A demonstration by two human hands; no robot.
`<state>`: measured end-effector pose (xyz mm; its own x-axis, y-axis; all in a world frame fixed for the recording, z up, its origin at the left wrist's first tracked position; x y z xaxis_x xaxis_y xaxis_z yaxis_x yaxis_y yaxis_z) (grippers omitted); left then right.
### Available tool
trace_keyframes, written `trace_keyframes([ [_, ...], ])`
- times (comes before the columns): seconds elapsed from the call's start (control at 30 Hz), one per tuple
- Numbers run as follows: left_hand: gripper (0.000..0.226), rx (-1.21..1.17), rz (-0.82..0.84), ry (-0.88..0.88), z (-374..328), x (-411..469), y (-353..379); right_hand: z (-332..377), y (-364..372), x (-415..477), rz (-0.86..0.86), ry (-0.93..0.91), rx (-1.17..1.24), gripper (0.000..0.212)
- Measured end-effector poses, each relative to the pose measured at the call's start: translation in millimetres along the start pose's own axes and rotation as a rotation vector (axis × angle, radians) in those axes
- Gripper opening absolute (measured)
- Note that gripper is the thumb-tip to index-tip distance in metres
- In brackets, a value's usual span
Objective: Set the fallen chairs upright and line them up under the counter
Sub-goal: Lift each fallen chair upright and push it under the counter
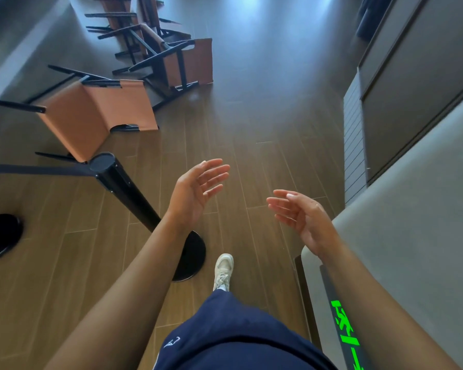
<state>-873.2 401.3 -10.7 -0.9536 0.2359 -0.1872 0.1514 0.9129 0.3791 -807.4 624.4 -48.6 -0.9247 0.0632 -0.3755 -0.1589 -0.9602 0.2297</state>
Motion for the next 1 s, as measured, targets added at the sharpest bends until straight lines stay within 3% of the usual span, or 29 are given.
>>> trace_keyframes([
  [0.5, 0.031, -0.032, 0.057, -0.03, -42, 195, -6, 67, 27, 173, -0.078, -0.036, 0.067, 0.027],
  [0.77, 0.031, -0.128, 0.001, -0.037, -64, 271, -12, 94, 28, 237, -0.157, -0.034, 0.124, 0.026],
  [1.0, 0.032, -0.196, -0.048, 0.06, -83, 344, -15, 127, 9, 317, -0.12, -0.044, 0.122, 0.027],
])
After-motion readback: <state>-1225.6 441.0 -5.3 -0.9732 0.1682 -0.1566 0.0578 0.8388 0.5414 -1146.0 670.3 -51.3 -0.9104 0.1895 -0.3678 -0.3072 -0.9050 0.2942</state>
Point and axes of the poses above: each hand's wrist, its own x-axis towards the middle knuckle, its own y-axis out of the palm, z = x × y, the point moved 7 cm from there along x, towards the middle knuckle
